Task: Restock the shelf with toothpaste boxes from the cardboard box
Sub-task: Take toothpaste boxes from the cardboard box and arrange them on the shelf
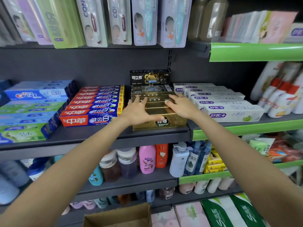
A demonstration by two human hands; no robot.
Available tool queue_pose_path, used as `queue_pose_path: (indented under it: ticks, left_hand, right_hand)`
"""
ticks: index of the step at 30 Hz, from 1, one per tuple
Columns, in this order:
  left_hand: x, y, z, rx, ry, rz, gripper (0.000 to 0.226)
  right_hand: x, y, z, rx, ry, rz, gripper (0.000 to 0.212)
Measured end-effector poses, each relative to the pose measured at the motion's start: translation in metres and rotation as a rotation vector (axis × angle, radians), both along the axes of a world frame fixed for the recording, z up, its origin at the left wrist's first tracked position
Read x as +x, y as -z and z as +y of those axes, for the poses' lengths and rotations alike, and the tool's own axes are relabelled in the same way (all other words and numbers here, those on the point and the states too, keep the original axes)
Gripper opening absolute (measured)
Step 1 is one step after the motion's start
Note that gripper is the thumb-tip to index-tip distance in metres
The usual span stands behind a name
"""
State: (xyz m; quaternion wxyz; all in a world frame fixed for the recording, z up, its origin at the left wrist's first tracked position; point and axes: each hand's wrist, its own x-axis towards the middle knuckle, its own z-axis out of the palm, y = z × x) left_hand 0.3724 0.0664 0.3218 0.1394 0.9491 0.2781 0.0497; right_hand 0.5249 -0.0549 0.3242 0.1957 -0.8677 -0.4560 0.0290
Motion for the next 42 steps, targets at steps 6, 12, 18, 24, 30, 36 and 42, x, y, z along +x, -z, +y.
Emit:
queue_pose_path:
  ticks: [6, 12, 18, 24, 30, 36, 42]
  left_hand:
    - [-0.005, -0.001, -0.002, 0.184, 0.001, 0.038, 0.118]
    - [-0.003, 0.007, -0.043, 0.489, 0.314, -0.469, 0.062]
    - [0.039, 0.006, -0.124, 0.480, 0.600, -0.723, 0.029]
    - [0.121, 0.007, -0.169, 0.181, 0.361, -0.308, 0.074]
    - [0.177, 0.017, -0.146, 0.193, 0.100, -0.133, 0.101]
    - [0.187, 0.031, -0.140, 0.263, 0.054, -0.105, 0.102]
    - [0.197, 0.028, -0.122, 0.322, 0.003, -0.072, 0.098]
  right_hand:
    - [-0.016, 0.007, -0.041, 0.290, -0.027, -0.270, 0.038]
    - [-0.012, 0.016, -0.109, 0.371, -0.040, -0.358, 0.029]
    - [0.038, 0.008, -0.163, 0.363, -0.005, -0.403, 0.034]
    - [0.109, 0.006, -0.206, 0.220, 0.025, -0.292, 0.059]
    - [0.165, 0.011, -0.214, 0.010, -0.022, -0.078, 0.089]
    - [0.186, 0.012, -0.190, 0.025, -0.165, -0.045, 0.083]
    - [0.207, 0.013, -0.162, -0.032, -0.225, -0.127, 0.085]
